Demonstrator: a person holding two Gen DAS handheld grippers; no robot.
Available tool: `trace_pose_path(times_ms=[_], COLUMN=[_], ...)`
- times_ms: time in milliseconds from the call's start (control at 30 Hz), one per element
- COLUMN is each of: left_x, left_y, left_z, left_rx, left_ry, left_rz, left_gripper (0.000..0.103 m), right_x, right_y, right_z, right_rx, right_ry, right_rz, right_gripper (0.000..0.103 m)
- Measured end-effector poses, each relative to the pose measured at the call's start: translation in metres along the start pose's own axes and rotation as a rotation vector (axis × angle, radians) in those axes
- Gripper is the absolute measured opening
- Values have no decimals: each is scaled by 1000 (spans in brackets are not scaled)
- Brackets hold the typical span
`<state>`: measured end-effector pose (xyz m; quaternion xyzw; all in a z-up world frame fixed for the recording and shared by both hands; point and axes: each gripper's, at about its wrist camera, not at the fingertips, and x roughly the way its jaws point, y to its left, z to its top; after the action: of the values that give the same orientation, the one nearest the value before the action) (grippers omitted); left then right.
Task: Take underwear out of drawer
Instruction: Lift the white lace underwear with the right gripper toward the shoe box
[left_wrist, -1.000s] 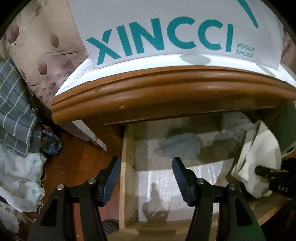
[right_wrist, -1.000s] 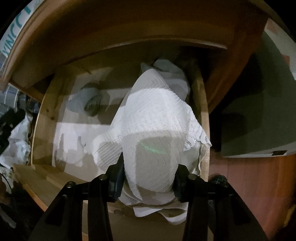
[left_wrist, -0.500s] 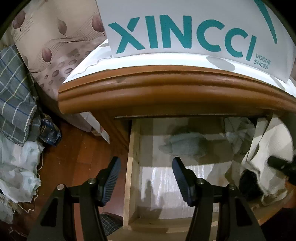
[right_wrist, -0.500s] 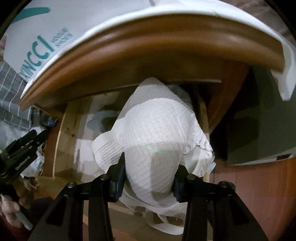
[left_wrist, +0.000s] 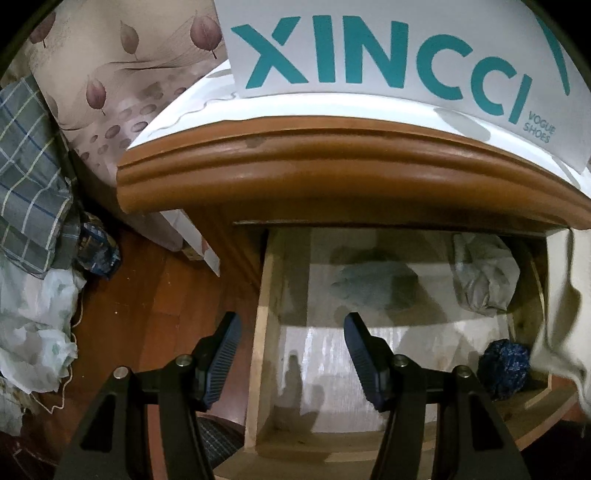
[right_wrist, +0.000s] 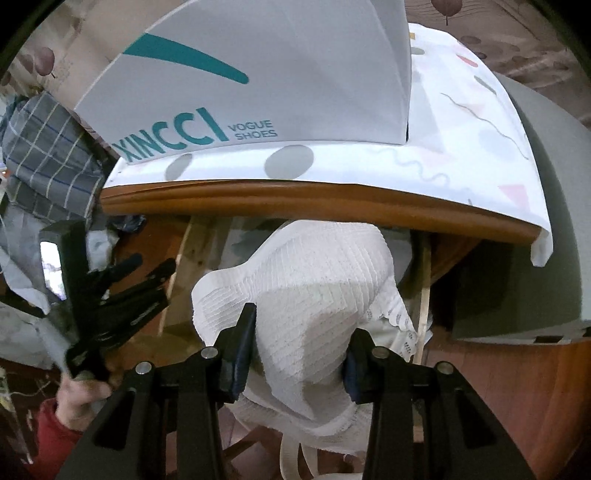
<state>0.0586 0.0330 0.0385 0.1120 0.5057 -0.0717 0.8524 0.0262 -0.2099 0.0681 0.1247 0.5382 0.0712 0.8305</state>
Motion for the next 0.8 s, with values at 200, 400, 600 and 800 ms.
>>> trace_pose_path(times_ms=[200,400,600,800], left_x=[1,3,0,-3], left_y=[-5,-3,4,10], left_z=[-3,-3,-1,1], left_rx=[21,18,-14,-41], left_ry=[-2,0,-1,1], left_rz=[22,31,7,-15], left_gripper=[60,60,60,60], right_x=[-28,-48,-50,-64], right_y=[20,32,38,45], right_z=[-4,-6,-2,1], right_rx=[-35,-42,-36,-46], right_ry=[-7,-1,3,3], right_rz=[44,84,94,107], right_gripper=[36,36,36,36])
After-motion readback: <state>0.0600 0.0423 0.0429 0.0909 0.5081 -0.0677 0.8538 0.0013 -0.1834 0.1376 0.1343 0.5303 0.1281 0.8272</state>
